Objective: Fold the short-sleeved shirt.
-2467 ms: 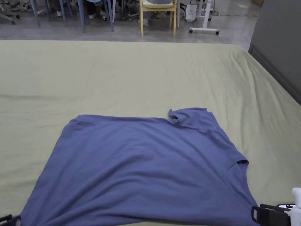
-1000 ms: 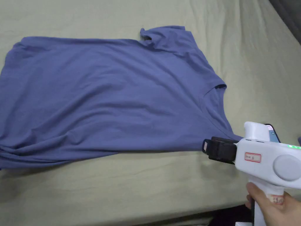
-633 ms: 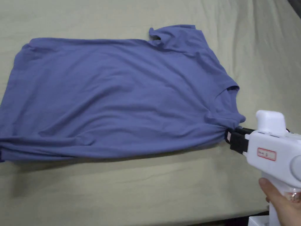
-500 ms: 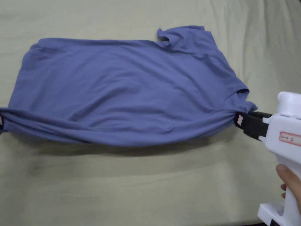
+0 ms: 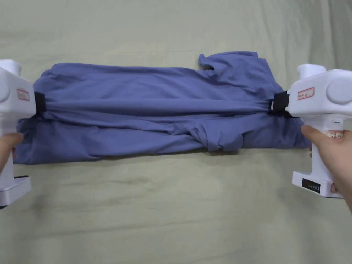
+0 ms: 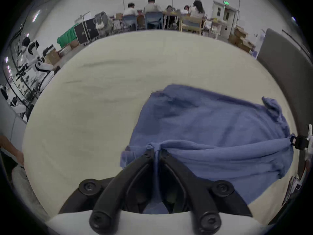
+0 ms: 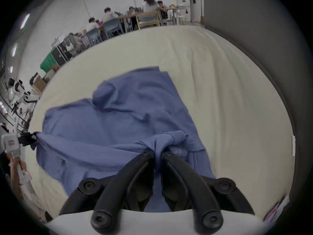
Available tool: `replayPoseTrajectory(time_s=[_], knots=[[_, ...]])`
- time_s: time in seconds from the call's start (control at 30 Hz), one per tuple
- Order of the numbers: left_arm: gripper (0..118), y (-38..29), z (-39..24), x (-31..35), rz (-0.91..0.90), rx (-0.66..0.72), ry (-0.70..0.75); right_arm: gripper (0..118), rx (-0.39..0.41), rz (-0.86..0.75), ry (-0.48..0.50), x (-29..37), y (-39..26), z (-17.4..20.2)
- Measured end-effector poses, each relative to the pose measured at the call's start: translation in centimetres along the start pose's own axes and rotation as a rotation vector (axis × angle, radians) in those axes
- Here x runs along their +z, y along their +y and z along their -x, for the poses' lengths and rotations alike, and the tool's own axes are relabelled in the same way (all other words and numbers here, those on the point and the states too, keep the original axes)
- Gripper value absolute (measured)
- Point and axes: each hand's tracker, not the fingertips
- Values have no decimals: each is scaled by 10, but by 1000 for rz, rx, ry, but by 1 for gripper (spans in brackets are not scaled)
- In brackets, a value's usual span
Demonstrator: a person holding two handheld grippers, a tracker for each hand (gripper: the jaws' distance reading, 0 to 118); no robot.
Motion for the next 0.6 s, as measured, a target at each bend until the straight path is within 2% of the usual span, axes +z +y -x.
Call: replayPoseTrajectory(time_s=[0.03,0.07,0.1,0.13,0.23,0.37,0.4,0.43,0.47,0.5,0.53,0.57,0.6], knots=[[12,-3,-1,-5,5,1,-6,35,-2,1,1,-3,-2,1],[33,-6,0,-10,15,2,-14,69,-5,0,2,-3,-5,1],[66,-9,1,-11,16,5,-17,99,-3,-2,9,-1,-8,1],[74,-12,2,-11,14,6,-18,104,11,-9,18,0,-11,2],[75,-25,6,17,-61,-8,-16,104,10,-58,63,27,-20,2],[75,-58,12,94,-220,-17,-39,104,8,-176,104,94,-52,5],[75,-74,17,118,-261,11,-81,103,19,-195,128,114,-65,6],[72,-89,21,140,-291,34,-128,95,34,-222,145,131,-80,8],[59,-107,24,163,-332,38,-156,70,51,-262,145,150,-97,11],[8,-126,23,182,-370,47,-133,16,54,-285,125,165,-115,15],[0,-140,20,197,-378,43,-67,3,38,-295,96,173,-129,17],[0,-156,16,213,-384,26,5,3,20,-329,47,184,-146,18],[0,-168,14,223,-330,-16,-26,3,37,-297,76,191,-157,18]])
